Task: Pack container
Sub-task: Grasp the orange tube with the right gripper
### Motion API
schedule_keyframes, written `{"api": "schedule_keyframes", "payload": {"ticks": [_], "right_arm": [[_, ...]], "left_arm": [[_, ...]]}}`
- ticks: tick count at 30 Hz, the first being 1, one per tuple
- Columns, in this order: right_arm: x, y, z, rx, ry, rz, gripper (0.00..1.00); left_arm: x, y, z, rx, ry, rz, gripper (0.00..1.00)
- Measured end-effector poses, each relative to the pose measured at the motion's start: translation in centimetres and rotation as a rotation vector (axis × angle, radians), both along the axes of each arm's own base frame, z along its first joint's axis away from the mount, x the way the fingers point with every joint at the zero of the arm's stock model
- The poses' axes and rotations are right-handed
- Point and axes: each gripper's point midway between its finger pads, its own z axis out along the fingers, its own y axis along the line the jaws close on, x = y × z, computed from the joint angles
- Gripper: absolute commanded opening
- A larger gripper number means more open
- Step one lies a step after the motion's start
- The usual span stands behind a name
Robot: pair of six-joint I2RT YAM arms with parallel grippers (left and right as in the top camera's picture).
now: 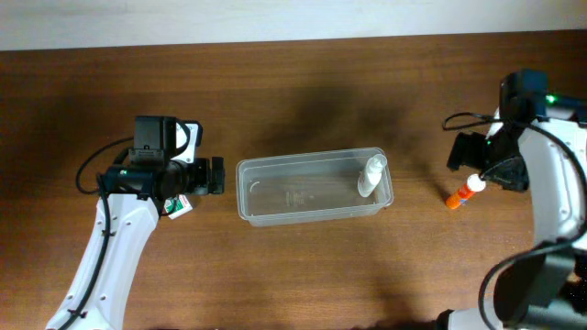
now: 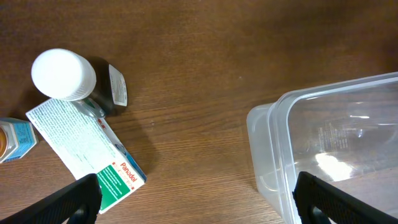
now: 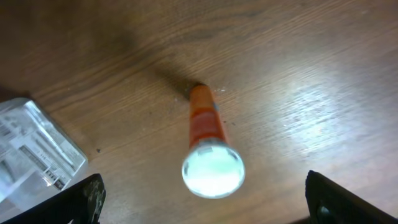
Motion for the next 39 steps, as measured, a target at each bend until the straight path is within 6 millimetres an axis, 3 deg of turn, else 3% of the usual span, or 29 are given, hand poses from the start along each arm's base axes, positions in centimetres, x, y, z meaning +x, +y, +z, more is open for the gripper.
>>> {"api": "schedule_keyframes", "payload": {"ticks": [4, 9, 14, 19, 22, 30, 35, 38, 39], "right_arm": [[0.2, 0.2, -2.1, 0.028, 0.06, 0.003, 0.91], [0.3, 0.3, -4.4, 0.057, 0.132, 0.003, 0.76], [0.3, 0.5, -4.7, 0.066, 0.139, 0.005, 0.47], [0.2, 0.5, -4.7, 0.067, 0.142, 0.001, 0.32], [0.1, 0.5, -4.7, 0.069, 0.146, 0.003, 0.25], [-0.2, 0.6, -4.6, 0.072, 0.159, 0.002, 0.18], [-1.5, 1.7, -3.7, 0.11, 0.196, 0.048, 0.18], [-2.2, 3.1, -1.0, 0.106, 0.161, 0.102, 0.18], [-2.4, 4.0, 0.9, 0.091, 0.112, 0.138, 0.18]], "left_arm": [[0.0, 0.0, 0.0, 0.0, 0.0, 0.0, 0.99], [0.0, 0.0, 0.0, 0.0, 0.0, 0.0, 0.99], [0.0, 0.0, 0.0, 0.0, 0.0, 0.0, 0.99], [0.0, 0.0, 0.0, 0.0, 0.0, 0.0, 0.99], [0.0, 0.0, 0.0, 0.0, 0.0, 0.0, 0.99], [0.0, 0.0, 0.0, 0.0, 0.0, 0.0, 0.99], [0.0, 0.0, 0.0, 0.0, 0.001, 0.0, 0.99], [0.0, 0.0, 0.0, 0.0, 0.0, 0.0, 0.99], [0.0, 0.0, 0.0, 0.0, 0.001, 0.0, 0.99]]}}
